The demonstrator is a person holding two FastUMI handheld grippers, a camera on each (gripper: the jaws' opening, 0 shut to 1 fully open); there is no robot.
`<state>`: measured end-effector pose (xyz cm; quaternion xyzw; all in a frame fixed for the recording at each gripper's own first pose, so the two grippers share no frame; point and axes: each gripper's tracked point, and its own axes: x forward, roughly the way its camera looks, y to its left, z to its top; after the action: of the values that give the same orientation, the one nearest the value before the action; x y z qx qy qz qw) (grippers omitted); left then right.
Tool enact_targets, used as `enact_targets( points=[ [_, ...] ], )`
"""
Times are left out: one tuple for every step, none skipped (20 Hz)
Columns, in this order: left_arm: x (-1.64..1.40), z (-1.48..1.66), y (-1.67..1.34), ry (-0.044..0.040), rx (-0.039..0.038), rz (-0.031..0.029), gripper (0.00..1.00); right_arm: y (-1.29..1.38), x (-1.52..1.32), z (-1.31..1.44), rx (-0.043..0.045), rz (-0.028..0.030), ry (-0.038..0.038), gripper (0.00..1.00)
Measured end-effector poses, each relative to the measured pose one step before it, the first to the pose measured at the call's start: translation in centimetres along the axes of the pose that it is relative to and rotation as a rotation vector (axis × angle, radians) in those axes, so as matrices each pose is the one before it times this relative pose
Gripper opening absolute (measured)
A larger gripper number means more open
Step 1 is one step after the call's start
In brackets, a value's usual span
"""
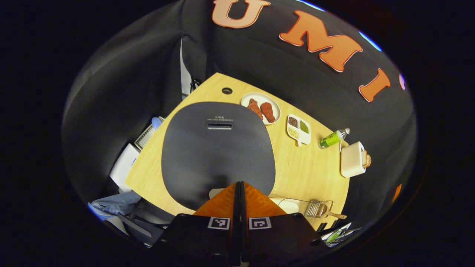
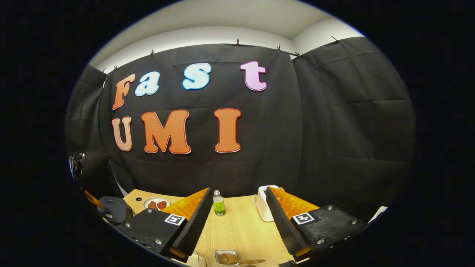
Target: Close the left gripper, press the button to open the rice cooker; take a wooden spoon from the chopstick holder with the right hand, scoop a spoonful of rice and pour it into the rice cooker, then put the wooden spoon back into the chopstick holder.
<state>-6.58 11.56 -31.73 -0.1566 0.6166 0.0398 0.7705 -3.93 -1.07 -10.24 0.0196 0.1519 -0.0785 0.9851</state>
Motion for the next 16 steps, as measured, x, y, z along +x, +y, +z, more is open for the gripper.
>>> enact_targets(
  points=[
    [0.524,-0.316,0.097,0.02068,0.00205,0.00029,0.05,-0.259,0.039,-0.411,-0.00496,-0.00728,0.00704,0.88],
    [0.54,-0.098,0.053,0.02581,-0.0027,0.00171,0.05,0.037,0.037,-0.29,-0.00299,-0.00323,0.00652,0.92],
    [0.313,-0.365,0.013,0.01811,-0.00227,0.00409,0.02,-0.014,0.063,-0.292,0.00071,-0.00035,0.00898,0.87],
    [0.352,0.035,0.014,0.01193,-0.00295,-0.00237,0.05,-0.01,0.103,-0.382,0.0027,0.00001,0.0082,0.88],
    [0.388,-0.429,-0.039,0.01538,-0.00399,-0.00042,0.05,-0.031,0.149,-0.239,0.00365,-0.00188,0.00905,0.88],
    [0.331,-0.126,0.023,0.01536,-0.00956,-0.00322,0.08,-0.126,0.046,-0.253,0.00527,-0.00238,0.00774,0.88],
    [0.294,-0.361,0.31,0.01948,-0.0015,0.00476,0.05,-0.067,0.106,-0.178,0.00603,-0.0028,0.00829,0.88],
    [0.304,-0.282,0.278,0.0146,-0.002,0.00744,0.05,-0.087,0.176,-0.105,0.00647,-0.0026,0.00617,0.88],
    [0.161,-0.666,-0.071,0.02756,-0.00312,-0.00111,0.05,-0.146,0.161,-0.099,0.00519,-0.00303,0.00376,0.88],
    [-0.025,0.623,-0.041,-0.024,-0.00196,0.00039,0.02,-0.2,0.188,0.051,0.00647,-0.00428,0.00139,0.88],
    [0.069,-0.164,0.068,0.02562,-0.00944,-0.00458,0.05,-0.103,0.068,-0.124,0.00735,-0.00346,0.0044,0.88],
    [-0.018,0.243,0.108,0.00237,-0.00876,-0.00069,0.05,-0.036,0.158,-0.131,0.00596,-0.00099,0.00573,0.88],
    [0.418,-0.358,0.23,0.01009,-0.00623,0.00327,0.02,-0.162,0.097,-0.2,0.00416,-0.00465,0.00638,0.88],
    [-0.154,0.217,-0.073,-0.00388,0.00436,-0.0003,0.01,-0.084,0.103,-0.177,0.0049,-0.00243,0.00608,0.88],
    [0.241,0.087,0.07,0.00412,0.00486,0.00163,0.05,-0.044,0.047,-0.119,0.00343,-0.00086,0.00378,0.88],
    [-0.248,-0.259,-0.08,-0.00596,0.00789,0.00666,0.05,-0.124,0.09,-0.091,0.00302,-0.00315,0.00335,0.88]
  ],
)
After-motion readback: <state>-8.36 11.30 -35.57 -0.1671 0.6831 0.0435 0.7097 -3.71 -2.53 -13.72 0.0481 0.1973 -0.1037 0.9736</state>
